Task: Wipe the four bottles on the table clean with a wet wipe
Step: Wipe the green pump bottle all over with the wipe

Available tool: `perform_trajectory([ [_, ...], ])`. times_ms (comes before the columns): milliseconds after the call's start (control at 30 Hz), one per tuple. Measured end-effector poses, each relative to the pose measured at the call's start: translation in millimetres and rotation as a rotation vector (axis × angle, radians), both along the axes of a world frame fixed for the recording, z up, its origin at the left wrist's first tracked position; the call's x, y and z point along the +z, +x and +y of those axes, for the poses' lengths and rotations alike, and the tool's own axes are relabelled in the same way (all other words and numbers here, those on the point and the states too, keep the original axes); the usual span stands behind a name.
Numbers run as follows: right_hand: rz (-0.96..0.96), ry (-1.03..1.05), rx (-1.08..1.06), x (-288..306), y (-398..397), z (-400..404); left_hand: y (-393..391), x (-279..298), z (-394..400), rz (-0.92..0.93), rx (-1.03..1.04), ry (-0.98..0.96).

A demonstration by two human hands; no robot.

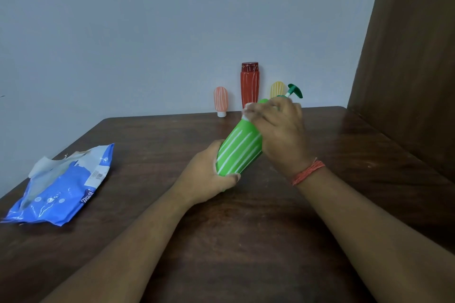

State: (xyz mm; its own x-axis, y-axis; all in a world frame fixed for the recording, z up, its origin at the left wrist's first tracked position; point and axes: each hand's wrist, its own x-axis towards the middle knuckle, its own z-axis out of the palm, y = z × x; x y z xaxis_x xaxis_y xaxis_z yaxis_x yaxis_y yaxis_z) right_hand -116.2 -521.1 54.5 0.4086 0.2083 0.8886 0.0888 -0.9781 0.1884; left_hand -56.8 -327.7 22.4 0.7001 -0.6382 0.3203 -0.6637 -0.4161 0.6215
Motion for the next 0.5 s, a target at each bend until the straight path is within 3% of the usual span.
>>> perform_trajectory([
  [100, 0.059, -0.073, 0.01, 4, -2, 6, -1, 0, 0, -0.012, 0.001, 0.009],
  [233, -0.014, 0.098, -0.13, 6, -2, -4, -2, 0, -1, -0.019, 0.003, 0.009],
  [367, 0.112, -0.096, 0.029, -4, -1, 11, 1, -1, 0, 0.035, 0.009, -0.012],
  [500, -0.031, 0.109, -0.092, 1, 5, -8, 2, -2, 1, 0.056, 0.012, -0.034],
])
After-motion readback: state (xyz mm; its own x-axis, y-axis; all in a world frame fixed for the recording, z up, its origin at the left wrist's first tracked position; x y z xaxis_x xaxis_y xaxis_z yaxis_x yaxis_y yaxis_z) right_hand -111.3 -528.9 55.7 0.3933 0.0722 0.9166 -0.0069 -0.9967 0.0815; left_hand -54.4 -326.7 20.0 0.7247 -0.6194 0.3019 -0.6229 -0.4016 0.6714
